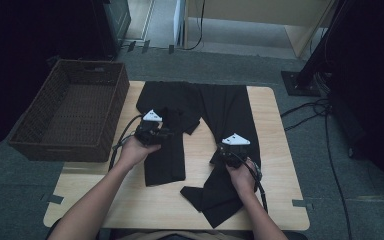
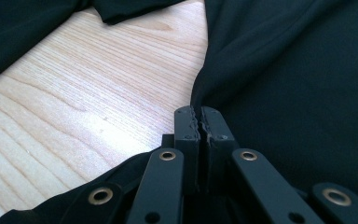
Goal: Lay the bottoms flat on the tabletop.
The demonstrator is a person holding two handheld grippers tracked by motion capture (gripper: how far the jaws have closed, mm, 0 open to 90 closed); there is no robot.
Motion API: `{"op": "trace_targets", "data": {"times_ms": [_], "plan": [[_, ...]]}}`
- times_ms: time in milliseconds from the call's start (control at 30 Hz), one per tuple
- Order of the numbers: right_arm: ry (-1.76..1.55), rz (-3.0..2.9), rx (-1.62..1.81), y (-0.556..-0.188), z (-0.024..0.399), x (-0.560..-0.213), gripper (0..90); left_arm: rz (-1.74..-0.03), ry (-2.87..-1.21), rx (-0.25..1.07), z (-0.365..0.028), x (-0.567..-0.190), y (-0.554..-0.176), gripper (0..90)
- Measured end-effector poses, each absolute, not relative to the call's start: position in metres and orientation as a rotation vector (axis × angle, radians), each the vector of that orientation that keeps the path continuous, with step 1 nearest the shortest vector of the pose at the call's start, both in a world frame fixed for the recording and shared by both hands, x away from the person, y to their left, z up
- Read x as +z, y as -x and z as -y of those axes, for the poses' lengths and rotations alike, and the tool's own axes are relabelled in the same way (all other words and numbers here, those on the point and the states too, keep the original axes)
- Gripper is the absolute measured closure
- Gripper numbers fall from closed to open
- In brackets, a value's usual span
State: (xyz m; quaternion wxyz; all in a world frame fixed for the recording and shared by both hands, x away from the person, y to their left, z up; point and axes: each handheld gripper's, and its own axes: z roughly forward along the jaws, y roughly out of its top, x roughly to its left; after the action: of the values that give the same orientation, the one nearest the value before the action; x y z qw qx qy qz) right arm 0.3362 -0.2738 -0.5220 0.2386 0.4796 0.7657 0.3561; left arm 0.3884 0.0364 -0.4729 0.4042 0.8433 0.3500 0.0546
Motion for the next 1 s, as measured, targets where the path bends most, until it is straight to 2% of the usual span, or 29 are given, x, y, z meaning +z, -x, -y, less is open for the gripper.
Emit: {"op": "trace_targets", "data": {"times_ms": [200,400,800,1000], "plan": [[-1.306,-2.095,0.967,-0.336,0.273,-0.522,86.6,-0.843,-2.182,0.097,-0.033,-0.492,-0.353,65.1],[-1.303,-2.091,0.963,-0.335,0.272,-0.522,86.6,-0.862,-2.175,0.064,-0.034,-0.510,-0.340,64.6],[-1.303,-2.092,0.954,-0.334,0.271,-0.522,86.5,-0.762,-2.184,0.144,-0.019,-0.515,-0.326,59.9],[-1.302,-2.094,0.955,-0.335,0.271,-0.522,86.5,-0.730,-2.187,0.212,-0.016,-0.518,-0.322,75.1]]}}
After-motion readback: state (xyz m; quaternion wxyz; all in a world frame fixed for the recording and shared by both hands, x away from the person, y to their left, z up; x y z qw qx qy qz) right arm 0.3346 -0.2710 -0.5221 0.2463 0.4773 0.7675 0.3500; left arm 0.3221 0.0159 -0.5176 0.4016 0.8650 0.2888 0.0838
